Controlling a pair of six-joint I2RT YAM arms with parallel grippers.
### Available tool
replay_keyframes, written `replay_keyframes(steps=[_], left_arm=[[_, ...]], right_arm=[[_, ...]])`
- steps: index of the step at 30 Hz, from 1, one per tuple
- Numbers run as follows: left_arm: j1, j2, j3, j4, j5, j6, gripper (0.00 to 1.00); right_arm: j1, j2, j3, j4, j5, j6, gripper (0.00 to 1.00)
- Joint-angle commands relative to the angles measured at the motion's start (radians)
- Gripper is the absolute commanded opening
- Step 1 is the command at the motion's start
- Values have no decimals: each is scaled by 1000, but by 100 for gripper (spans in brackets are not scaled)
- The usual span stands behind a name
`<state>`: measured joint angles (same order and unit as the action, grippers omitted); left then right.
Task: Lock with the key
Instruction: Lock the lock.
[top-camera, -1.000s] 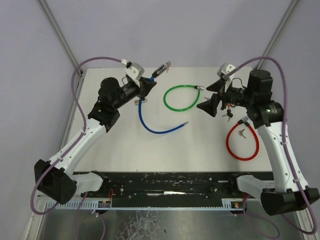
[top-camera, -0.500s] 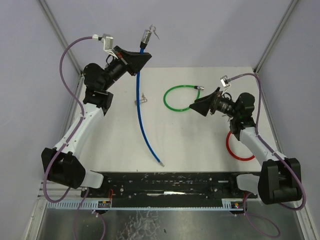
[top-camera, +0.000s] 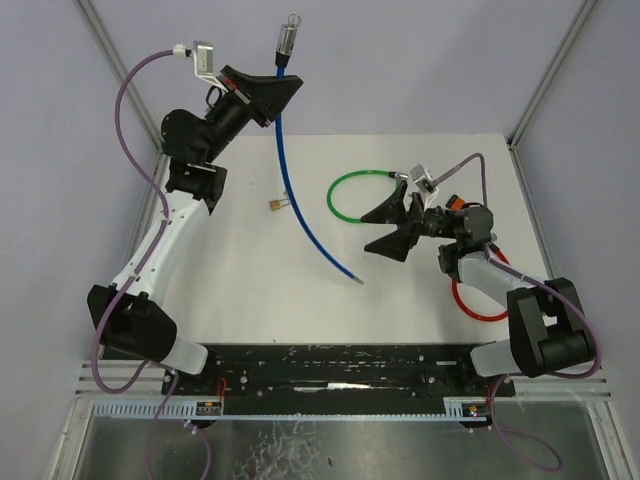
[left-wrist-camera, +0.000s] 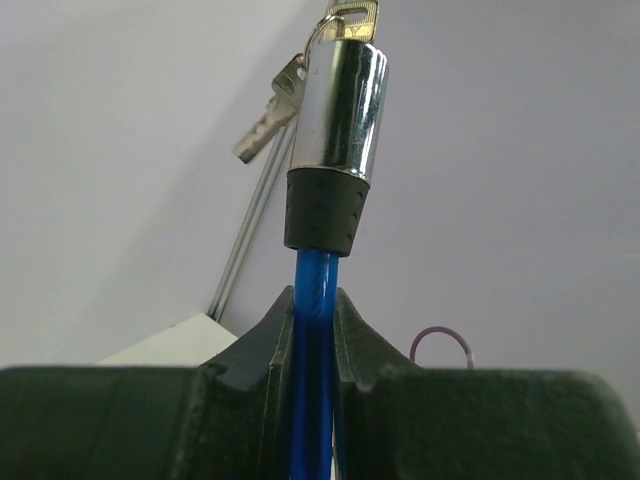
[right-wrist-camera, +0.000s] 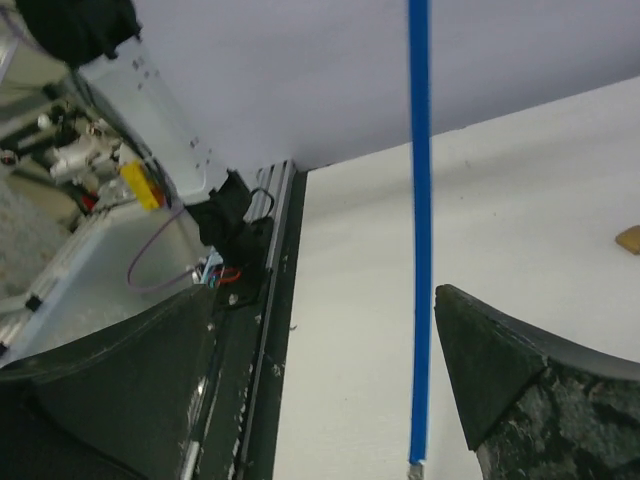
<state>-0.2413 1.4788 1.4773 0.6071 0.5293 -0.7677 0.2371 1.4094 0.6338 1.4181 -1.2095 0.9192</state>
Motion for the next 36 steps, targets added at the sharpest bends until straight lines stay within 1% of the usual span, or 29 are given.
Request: replay_keyframes(steps=[1, 2, 3, 4, 5, 6, 7, 8, 9, 10, 12, 15, 16, 17, 18, 19, 20, 21, 22, 24, 25, 26, 27, 29, 30, 31, 34, 36], left_arm=[[4, 14, 84, 75, 43, -56, 0], [3, 21, 97, 74, 48, -58, 0], [3, 25, 105, 72, 46, -58, 0], [4, 27, 110, 68, 34, -53, 0], [2, 25, 109, 66, 18, -43, 0], [-1, 23, 105, 64, -3, -27, 0], [-7, 16, 96, 57, -29, -2, 0], [-14, 11, 90, 50, -58, 17, 0], [-23, 6, 86, 44, -85, 35, 0], [-32, 4, 86, 36, -107, 52, 0], [-49, 4, 94, 11, -142, 87, 0], [-70, 2, 105, -25, -206, 139, 0], [-78, 1, 100, -26, -231, 153, 0], [-84, -2, 96, -24, -255, 162, 0], [-89, -3, 91, -21, -276, 172, 0], [-99, -4, 85, -17, -300, 183, 0], [-105, -7, 76, -12, -324, 195, 0], [-114, -10, 65, -4, -346, 212, 0], [-124, -12, 58, 4, -375, 225, 0], [-144, -18, 33, 26, -420, 260, 0], [-154, -19, 23, 36, -450, 268, 0], [-167, -18, 15, 48, -476, 284, 0], [-176, -17, 6, 61, -504, 295, 0], [-198, -14, -6, 91, -552, 311, 0], [-209, -13, -15, 108, -575, 319, 0], [-219, -13, -20, 123, -598, 330, 0], [-257, -6, -20, 151, -659, 370, 0], [-285, 2, -13, 164, -698, 389, 0]], right_arm=[[26, -59, 55, -185, -166, -351, 100], [25, -92, 75, -405, -149, -488, 100], [34, -133, 116, -720, -72, -695, 100], [58, -170, 184, -1081, 33, -948, 100], [105, -185, 265, -1363, 155, -1226, 100], [144, -189, 320, -1465, 224, -1336, 100], [156, -187, 322, -1451, 232, -1290, 100], [159, -185, 305, -1400, 205, -1229, 100], [170, -185, 287, -1362, 185, -1210, 100], [189, -185, 278, -1351, 196, -1212, 100], [208, -173, 281, -1380, 213, -1241, 100], [209, -129, 313, -1399, 159, -1156, 100], [209, -114, 302, -1331, 120, -1061, 100], [208, -103, 268, -1197, 81, -911, 100], [209, -94, 219, -1016, 58, -734, 100], [209, -81, 167, -824, 54, -546, 100], [209, -67, 131, -681, 67, -403, 100], [209, -54, 117, -613, 86, -274, 99], [208, -46, 123, -624, 106, -239, 99], [209, -42, 160, -733, 157, -212, 98], [209, -39, 160, -754, 187, -179, 98], [209, -37, 147, -741, 211, -126, 97], [209, -34, 122, -687, 233, -50, 97], [209, -33, 44, -523, 318, 151, 97], [208, -37, 10, -468, 379, 228, 97], [209, -46, -8, -458, 434, 292, 97], [209, -62, -18, -550, 533, 409, 97], [209, -55, -33, -526, 557, 473, 97]])
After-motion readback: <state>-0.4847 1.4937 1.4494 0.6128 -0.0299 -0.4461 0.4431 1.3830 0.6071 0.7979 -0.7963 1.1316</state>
